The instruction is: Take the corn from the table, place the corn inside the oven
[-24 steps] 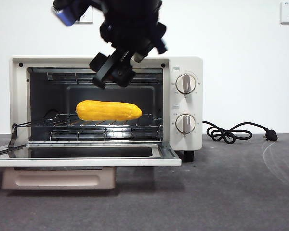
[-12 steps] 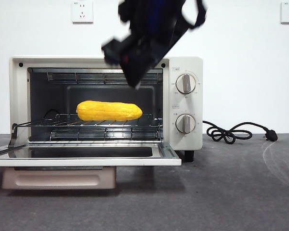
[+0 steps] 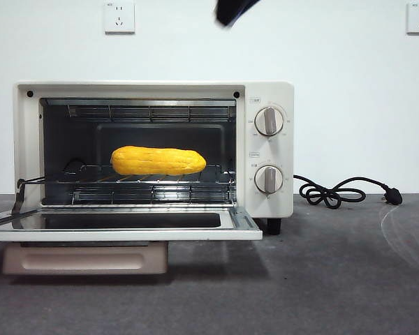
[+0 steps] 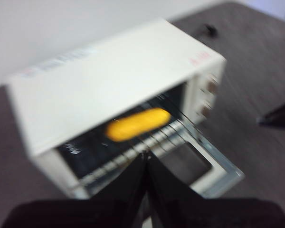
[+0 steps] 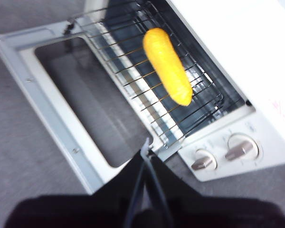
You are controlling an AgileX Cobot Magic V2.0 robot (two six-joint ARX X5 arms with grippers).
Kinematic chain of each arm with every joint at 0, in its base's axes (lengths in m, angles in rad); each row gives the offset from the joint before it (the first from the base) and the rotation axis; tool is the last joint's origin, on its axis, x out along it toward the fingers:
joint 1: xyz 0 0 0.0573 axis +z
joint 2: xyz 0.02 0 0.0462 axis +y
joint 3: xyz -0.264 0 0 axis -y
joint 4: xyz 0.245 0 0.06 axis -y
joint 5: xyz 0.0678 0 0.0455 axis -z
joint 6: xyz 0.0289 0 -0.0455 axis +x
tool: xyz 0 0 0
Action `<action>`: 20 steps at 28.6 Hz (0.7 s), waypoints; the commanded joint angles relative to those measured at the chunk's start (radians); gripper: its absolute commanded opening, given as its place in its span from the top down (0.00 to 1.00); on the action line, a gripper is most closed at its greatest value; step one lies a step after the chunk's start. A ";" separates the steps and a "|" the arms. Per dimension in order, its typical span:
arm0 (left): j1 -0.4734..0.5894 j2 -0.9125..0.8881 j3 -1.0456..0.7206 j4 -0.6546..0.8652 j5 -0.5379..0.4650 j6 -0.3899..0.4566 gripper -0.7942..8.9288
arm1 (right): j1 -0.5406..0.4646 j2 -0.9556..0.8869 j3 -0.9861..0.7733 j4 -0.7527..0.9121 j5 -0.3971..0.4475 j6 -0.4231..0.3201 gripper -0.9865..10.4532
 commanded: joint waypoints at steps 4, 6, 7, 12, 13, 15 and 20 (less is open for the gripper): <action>0.082 0.095 -0.016 -0.004 0.235 0.073 0.93 | -0.054 -0.095 0.003 -0.072 -0.208 0.033 0.92; 0.145 0.113 -0.043 0.002 0.342 0.082 0.93 | -0.102 -0.119 0.003 -0.089 -0.315 0.050 0.92; 0.177 0.116 -0.061 0.008 0.397 0.083 0.93 | -0.126 -0.126 0.003 -0.093 -0.352 0.052 0.92; 0.388 0.107 -0.195 0.039 0.674 0.088 0.93 | -0.271 -0.140 0.003 -0.120 -0.544 0.045 0.92; 0.438 0.104 -0.226 0.041 0.725 0.088 0.93 | -0.302 -0.140 0.003 -0.127 -0.586 0.037 0.92; 0.528 0.100 -0.282 0.058 0.837 0.087 0.93 | -0.357 -0.138 0.003 -0.138 -0.657 0.019 0.92; 0.761 0.074 -0.415 0.187 1.135 0.008 0.93 | -0.471 -0.138 0.003 -0.137 -0.786 -0.006 0.92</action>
